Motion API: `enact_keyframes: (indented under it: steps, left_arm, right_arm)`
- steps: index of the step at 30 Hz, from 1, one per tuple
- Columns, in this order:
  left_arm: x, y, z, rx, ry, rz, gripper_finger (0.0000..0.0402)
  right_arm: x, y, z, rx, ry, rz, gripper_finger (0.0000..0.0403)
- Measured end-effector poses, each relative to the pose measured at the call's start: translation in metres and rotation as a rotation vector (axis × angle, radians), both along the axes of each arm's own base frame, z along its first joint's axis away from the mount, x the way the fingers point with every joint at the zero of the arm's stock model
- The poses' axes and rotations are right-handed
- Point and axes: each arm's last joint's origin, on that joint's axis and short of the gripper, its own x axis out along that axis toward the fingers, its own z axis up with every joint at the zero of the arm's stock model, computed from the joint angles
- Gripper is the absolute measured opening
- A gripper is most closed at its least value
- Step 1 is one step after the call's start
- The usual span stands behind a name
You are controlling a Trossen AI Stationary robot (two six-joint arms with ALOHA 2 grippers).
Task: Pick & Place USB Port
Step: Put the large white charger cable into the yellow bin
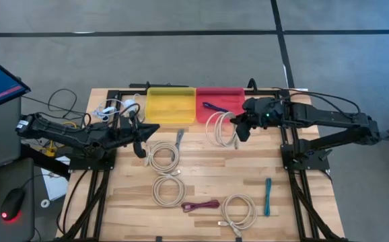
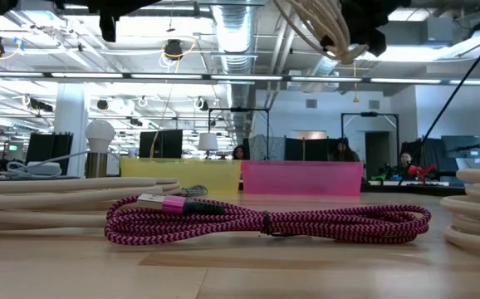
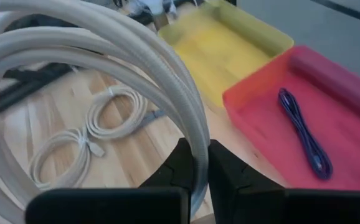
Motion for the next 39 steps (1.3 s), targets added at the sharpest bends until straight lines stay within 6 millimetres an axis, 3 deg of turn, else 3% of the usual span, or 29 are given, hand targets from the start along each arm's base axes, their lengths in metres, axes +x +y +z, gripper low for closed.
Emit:
enact_keyframes:
  steps: [8, 13, 21, 28, 39]
  left_arm:
    - [0.013, 0.014, -0.008, -0.107, 0.015, -0.11, 0.0019]
    - [0.025, 0.02, -0.017, -0.21, 0.031, -0.182, 0.0055]
    - [0.038, 0.02, -0.006, -0.281, -0.174, -0.316, 0.0118]
    - [0.048, 0.02, -0.016, -0.349, -0.139, -0.32, 0.0162]
    - [0.054, 0.019, -0.022, -0.411, -0.134, -0.326, 0.0194]
  right_arm:
    - [0.015, -0.005, -0.004, -0.035, -0.013, 0.009, 0.0015]
    - [0.027, -0.007, -0.007, -0.045, -0.041, 0.017, 0.0015]
    - [0.045, -0.01, -0.016, -0.048, -0.057, 0.017, 0.0015]
    - [0.061, -0.012, -0.018, -0.058, -0.124, 0.016, 0.0015]
    - [0.063, -0.012, -0.014, -0.066, -0.172, 0.014, 0.0015]
